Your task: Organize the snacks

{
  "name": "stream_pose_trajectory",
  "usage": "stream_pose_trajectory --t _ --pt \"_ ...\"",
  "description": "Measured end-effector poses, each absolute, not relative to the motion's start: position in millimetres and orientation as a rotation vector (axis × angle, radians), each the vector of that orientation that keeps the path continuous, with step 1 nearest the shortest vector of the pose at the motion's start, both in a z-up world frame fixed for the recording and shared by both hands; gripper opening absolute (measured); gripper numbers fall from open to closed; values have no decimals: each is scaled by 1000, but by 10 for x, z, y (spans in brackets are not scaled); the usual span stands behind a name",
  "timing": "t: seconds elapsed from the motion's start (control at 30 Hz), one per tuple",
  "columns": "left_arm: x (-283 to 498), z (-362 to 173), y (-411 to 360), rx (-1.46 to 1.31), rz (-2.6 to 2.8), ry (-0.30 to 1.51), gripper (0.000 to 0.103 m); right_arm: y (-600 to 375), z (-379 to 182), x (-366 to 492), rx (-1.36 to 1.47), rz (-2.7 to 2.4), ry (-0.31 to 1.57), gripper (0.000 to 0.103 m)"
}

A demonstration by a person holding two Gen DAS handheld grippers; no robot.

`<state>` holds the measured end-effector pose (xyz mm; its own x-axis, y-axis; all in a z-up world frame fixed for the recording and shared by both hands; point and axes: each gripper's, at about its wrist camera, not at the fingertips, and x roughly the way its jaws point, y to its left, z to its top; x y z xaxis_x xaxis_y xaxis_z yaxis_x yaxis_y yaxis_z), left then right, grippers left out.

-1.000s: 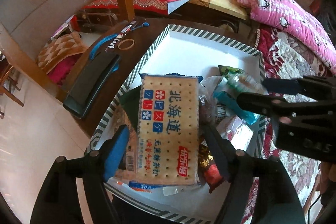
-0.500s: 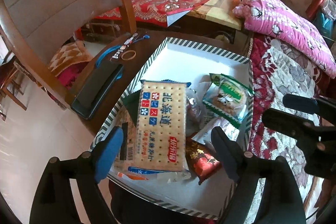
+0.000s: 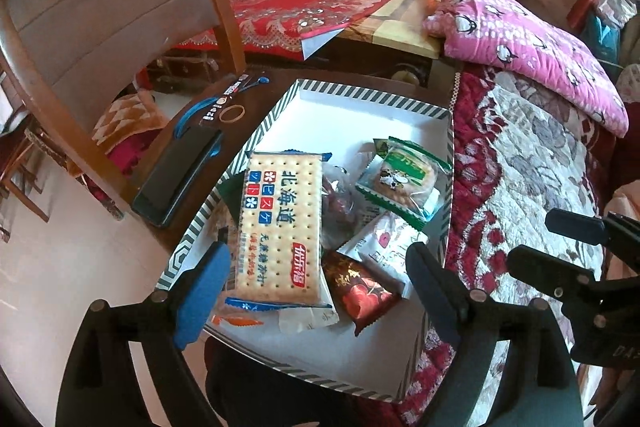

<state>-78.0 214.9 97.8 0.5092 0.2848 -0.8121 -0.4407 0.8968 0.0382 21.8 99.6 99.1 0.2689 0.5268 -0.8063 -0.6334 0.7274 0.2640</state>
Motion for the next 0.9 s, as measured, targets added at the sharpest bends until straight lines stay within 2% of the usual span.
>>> stream_pose_trajectory --t 0.9 --pt "-812 1014 2015 -143 428 913 89 855 979 176 -103 767 1047 80"
